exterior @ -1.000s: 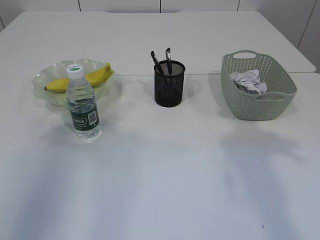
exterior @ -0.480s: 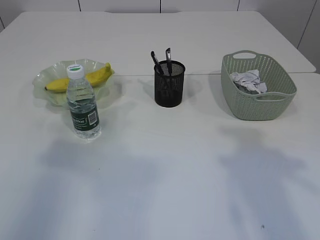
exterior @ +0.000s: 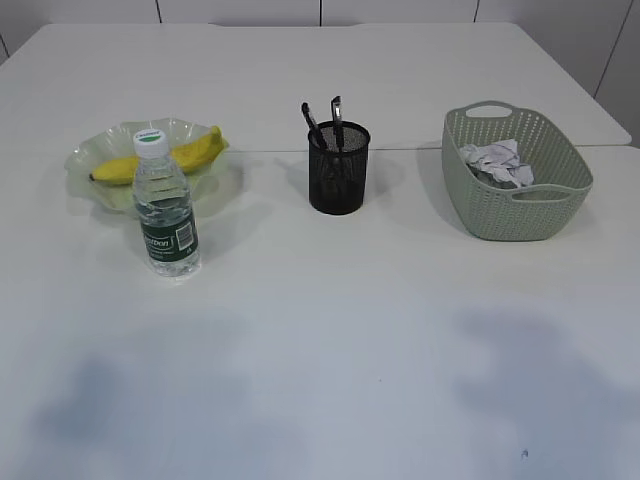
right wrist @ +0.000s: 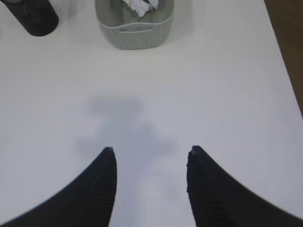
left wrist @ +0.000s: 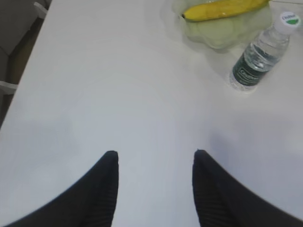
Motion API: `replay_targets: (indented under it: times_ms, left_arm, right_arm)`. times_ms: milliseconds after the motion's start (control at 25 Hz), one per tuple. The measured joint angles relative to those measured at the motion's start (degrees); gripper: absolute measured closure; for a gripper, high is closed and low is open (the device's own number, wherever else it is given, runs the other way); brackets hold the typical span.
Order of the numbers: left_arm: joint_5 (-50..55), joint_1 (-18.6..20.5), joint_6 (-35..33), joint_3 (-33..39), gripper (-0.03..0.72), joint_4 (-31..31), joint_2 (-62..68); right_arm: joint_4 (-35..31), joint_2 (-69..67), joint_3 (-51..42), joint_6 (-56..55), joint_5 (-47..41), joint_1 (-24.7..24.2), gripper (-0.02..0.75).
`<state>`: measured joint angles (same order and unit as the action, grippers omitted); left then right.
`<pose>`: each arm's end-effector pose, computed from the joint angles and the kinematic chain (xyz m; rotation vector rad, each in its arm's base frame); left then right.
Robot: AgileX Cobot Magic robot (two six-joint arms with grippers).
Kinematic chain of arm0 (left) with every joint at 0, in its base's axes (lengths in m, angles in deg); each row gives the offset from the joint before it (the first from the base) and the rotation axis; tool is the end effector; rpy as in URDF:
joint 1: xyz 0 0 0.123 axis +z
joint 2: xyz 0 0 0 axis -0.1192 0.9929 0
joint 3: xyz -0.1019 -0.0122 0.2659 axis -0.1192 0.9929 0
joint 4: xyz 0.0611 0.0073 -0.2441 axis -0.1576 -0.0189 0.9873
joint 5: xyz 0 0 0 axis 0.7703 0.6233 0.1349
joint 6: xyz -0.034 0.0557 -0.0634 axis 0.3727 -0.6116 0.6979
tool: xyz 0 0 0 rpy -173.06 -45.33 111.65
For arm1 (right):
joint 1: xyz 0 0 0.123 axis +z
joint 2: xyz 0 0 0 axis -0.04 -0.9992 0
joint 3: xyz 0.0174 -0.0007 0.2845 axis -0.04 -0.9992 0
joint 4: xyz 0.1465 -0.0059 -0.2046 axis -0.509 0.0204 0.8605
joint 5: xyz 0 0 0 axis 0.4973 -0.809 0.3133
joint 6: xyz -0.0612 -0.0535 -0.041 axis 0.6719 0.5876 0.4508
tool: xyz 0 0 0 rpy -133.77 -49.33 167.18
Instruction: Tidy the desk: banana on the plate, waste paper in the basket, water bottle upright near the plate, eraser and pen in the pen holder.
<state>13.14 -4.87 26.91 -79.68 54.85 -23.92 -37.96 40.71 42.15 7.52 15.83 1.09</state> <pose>0.0900 0.0078 0.3826 -0.2198 2.2648 0.0063 0.1105 -0.0024 0.4031 0.1035 2.3953 0.0207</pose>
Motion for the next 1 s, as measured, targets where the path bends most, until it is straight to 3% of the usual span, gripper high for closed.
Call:
replay_targets:
  times_ms: [240, 720, 1000]
  left_arm:
    - [3.3, 0.0, 0.0, 7.1, 0.331, 3.3, -12.7]
    - [9.3, 0.0, -2.1, 7.4, 0.331, 2.0, -33.7]
    - [9.3, 0.0, -2.2, 7.4, 0.331, 3.3, -36.7]
  right_arm:
    - [2.3, 9.0, -1.7, -1.5, -1.4, 0.0, 0.372]
    - [2.5, 29.8, -14.3, -1.7, -2.1, 0.0, 0.372]
    - [2.2, 38.4, -17.4, -1.7, -2.2, 0.0, 0.372]
